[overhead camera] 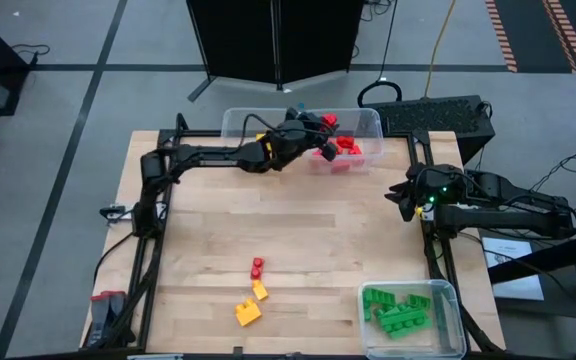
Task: Sort blocks
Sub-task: Put the red game piece into the right transparent bin
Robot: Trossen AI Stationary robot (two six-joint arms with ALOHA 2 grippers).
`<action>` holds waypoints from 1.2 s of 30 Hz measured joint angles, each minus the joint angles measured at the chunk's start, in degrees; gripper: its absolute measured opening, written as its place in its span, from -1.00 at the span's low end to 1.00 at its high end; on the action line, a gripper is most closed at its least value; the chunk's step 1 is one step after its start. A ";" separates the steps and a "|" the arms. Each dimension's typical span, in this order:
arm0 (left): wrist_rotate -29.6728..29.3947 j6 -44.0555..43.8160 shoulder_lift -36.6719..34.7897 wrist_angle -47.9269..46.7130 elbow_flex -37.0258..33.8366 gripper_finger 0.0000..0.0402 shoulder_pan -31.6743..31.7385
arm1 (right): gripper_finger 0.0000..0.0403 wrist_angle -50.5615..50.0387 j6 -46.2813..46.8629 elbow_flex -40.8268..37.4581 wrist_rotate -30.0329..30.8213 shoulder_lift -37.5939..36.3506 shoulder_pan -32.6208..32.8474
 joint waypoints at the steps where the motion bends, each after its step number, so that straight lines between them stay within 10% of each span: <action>1: -0.08 -1.28 0.93 0.29 0.00 -0.56 0.24 | -0.29 0.00 0.00 0.00 0.03 -0.02 0.00; 8: 1.39 -4.45 4.48 -0.13 0.00 -0.54 0.97 | -0.29 -0.02 0.15 0.00 0.07 0.00 -0.02; 20: -0.27 -3.89 3.50 -2.61 0.27 0.35 0.85 | -0.29 -0.01 0.15 0.00 0.07 -0.01 -0.01; 29: 0.39 -1.49 -11.36 -43.00 15.29 0.41 -10.00 | -0.29 -0.02 0.09 0.00 0.07 -0.02 0.00; 36: -11.31 -25.74 -18.26 -69.12 18.43 0.41 -25.39 | -0.29 0.05 -0.02 0.00 0.07 -0.02 -0.02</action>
